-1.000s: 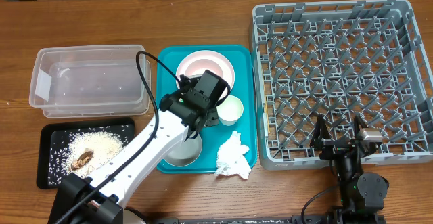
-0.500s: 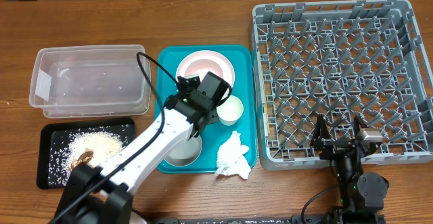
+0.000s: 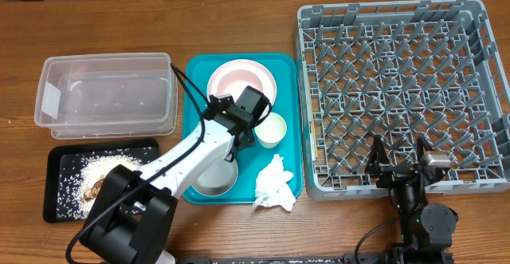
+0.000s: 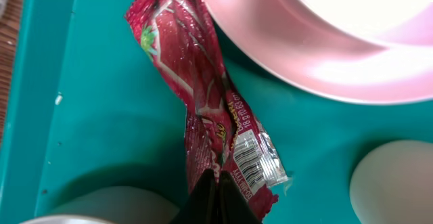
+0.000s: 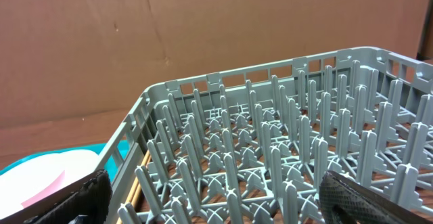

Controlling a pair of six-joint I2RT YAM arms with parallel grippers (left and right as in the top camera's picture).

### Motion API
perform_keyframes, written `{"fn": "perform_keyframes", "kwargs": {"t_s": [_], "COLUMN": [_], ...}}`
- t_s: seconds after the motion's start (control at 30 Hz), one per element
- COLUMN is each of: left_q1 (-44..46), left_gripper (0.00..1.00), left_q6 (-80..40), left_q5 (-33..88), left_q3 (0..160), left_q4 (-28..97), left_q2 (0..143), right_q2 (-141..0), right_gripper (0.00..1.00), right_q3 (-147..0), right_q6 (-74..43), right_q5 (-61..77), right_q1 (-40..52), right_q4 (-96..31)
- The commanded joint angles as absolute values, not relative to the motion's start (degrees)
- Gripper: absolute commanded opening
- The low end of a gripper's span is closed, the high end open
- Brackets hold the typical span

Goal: Sort waste into correct bins and load items into the dishwasher
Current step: 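Grasp the red snack wrapper with the left gripper, then carry the wrapper left and drop it into the clear plastic bin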

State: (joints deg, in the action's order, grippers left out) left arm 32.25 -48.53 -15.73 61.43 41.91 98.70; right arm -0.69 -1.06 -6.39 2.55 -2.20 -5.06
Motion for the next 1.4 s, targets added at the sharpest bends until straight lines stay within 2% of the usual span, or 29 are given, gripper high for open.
{"fn": "perform_keyframes", "kwargs": {"t_s": [0.0, 0.17, 0.37, 0.67, 0.9, 1.23, 1.37], "left_q1": [30.4, 24.4, 16.8, 1.1, -8.0, -13.1, -14.3], "left_gripper": [0.04, 0.04, 0.04, 0.04, 0.04, 0.04, 0.12], "left_q6": [-49.3, -48.8, -44.4, -43.2, -43.3, -43.2, -43.2], "left_q5": [-16.9, -16.3, -9.5, -8.1, -8.1, -8.2, -8.6], "left_q3": [61.5, 64.8, 67.6, 68.1, 67.5, 67.5, 67.5], "left_q4": [41.9, 44.7, 45.0, 45.3, 44.6, 37.6, 34.7], "left_q2": [98.2, 92.9, 83.0, 71.2, 74.8, 88.7, 92.3], "right_q2": [-0.2, -0.2, -0.2, -0.2, -0.2, -0.2, -0.2], "right_gripper": [1.00, 1.00, 1.00, 1.00, 1.00, 1.00, 1.00], "right_q3": [-0.5, -0.5, -0.5, -0.5, -0.5, -0.5, -0.5], "right_q6": [-6.7, -6.7, -6.7, -6.7, -6.7, -6.7, -6.7], "right_q5": [2.2, 2.2, 2.2, 2.2, 2.2, 2.2, 2.2], "right_q1": [-1.9, -1.9, -1.9, -1.9, -1.9, -1.9, -1.9], "right_q4": [-4.6, -4.6, -4.6, -4.6, -4.6, -4.6, -4.6]}}
